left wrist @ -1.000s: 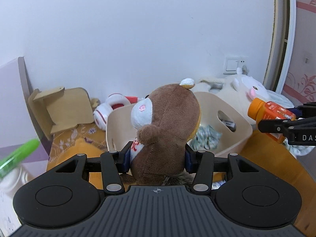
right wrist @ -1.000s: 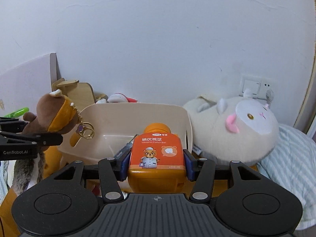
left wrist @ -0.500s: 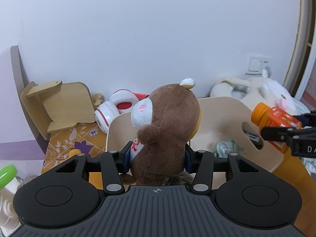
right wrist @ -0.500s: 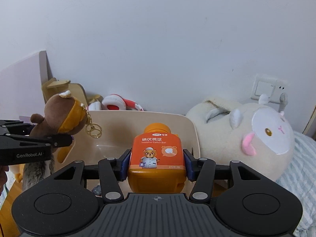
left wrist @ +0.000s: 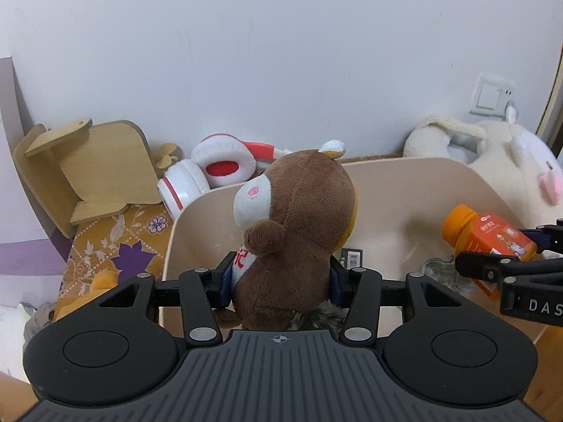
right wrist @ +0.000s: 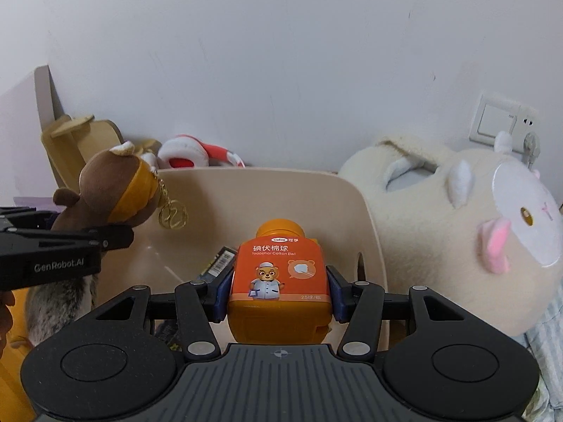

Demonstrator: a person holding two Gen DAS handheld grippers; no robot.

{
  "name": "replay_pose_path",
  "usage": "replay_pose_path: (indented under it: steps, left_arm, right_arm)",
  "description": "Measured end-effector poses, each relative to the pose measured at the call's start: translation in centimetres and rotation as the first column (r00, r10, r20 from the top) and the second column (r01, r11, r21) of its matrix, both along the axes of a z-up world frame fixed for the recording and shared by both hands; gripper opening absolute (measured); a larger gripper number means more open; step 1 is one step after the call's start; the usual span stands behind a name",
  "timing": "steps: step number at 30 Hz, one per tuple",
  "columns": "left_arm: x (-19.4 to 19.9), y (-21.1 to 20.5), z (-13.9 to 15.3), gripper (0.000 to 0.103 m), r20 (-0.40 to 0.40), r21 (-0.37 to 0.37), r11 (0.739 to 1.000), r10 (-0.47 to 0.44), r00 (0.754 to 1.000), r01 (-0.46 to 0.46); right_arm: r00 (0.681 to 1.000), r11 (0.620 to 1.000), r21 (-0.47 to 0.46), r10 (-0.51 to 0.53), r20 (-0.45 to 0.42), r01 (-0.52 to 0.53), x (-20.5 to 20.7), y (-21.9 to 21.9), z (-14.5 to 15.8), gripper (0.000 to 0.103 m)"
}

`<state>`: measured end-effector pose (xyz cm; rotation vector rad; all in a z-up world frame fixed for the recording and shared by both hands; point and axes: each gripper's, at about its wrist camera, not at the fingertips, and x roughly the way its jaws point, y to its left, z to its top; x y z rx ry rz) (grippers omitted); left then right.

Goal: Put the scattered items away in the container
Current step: 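Carry the bear keychain with the left tool while the right tool carries the orange bottle over the basket, then open both tools to release the bear keychain and orange bottle into the basket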

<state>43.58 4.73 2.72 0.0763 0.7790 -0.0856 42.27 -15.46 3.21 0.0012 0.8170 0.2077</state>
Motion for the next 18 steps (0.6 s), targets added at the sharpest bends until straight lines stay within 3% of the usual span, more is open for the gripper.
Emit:
replay_pose_path:
  steps: [8, 11, 15, 18]
  left_arm:
    - [0.5, -0.7, -2.2, 0.051, -0.066, 0.065, 0.997, -0.027, 0.997, 0.032]
    - [0.2, -0.4, -2.4, 0.053, -0.07, 0.052, 0.998, -0.035, 0.997, 0.039]
    - [-0.5, -0.2, -1.7, 0.07, -0.054, 0.031, 0.998, -0.058, 0.997, 0.06]
    - [-1.3, -0.2, -0.7, 0.076, -0.023, 0.03, 0.997, -0.066, 0.998, 0.067]
  right_arm:
    - [0.999, 1.0, -0.021, -0.01, -0.043, 0.01, 0.6, 0.3, -1.9, 0.05]
    - [0.999, 0.999, -0.052, -0.005, -0.037, 0.003, 0.4, 0.7, -2.1, 0.05]
    - [1.0, 1.0, -0.014, -0.006, -0.022, 0.006, -0.2, 0.3, -1.6, 0.074]
    - [1.0, 1.0, 0.005, -0.005, 0.007, 0.005, -0.8, -0.1, -0.6, 0.085]
